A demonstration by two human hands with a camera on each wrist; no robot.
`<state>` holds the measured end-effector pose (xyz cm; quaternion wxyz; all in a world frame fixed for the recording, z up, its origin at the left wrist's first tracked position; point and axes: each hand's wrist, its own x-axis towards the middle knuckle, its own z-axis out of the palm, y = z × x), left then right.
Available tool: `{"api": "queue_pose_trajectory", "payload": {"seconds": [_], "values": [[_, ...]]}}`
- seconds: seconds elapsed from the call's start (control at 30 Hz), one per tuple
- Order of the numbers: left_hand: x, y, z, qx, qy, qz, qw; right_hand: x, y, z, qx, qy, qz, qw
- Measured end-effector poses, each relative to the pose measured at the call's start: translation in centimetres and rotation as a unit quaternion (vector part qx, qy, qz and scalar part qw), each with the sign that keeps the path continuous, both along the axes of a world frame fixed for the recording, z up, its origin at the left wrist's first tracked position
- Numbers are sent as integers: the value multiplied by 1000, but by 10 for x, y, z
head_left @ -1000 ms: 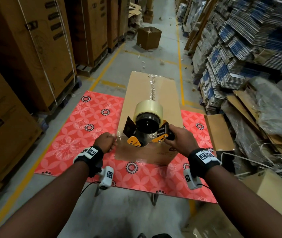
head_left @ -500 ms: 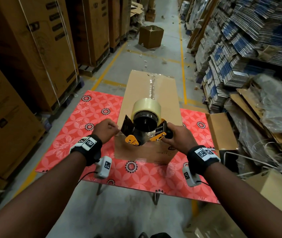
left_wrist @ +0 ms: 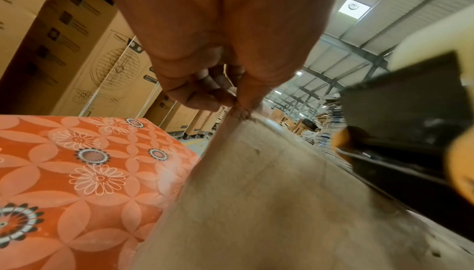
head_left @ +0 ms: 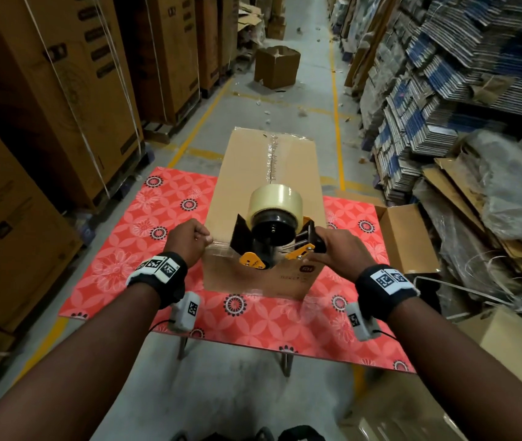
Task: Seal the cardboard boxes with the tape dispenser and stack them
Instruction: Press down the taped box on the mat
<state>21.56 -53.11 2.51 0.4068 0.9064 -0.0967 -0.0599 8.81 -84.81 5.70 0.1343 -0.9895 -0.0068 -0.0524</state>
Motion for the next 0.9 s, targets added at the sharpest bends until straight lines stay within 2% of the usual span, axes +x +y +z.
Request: {"api": "queue_pose_trajectory", "payload": {"seconds": [0.17,0.3,0.4,0.53,0.77,0.9], "values": [[-4,-6,6,44,-37,-4,998,-25,-43,-7,4,-1,-21,1000],[-17,-21,8,131,-107,-32,985,-28,-44,-15,38,-9,-21,999],[-36,-47,13,168,-119,-63,976,-27,-45,-14,42,-13,-8,999],[-49,-80,15,159,-119,-104,974,-28,-46,-16,63,-25,9,998],[-46,-82,6,103,-98,-83,986,-30,-54,-20,48,-24,13,998],[-46,-81,4,87,-105,-83,987,-41,-88,-19,27,-18,-6,999]]}}
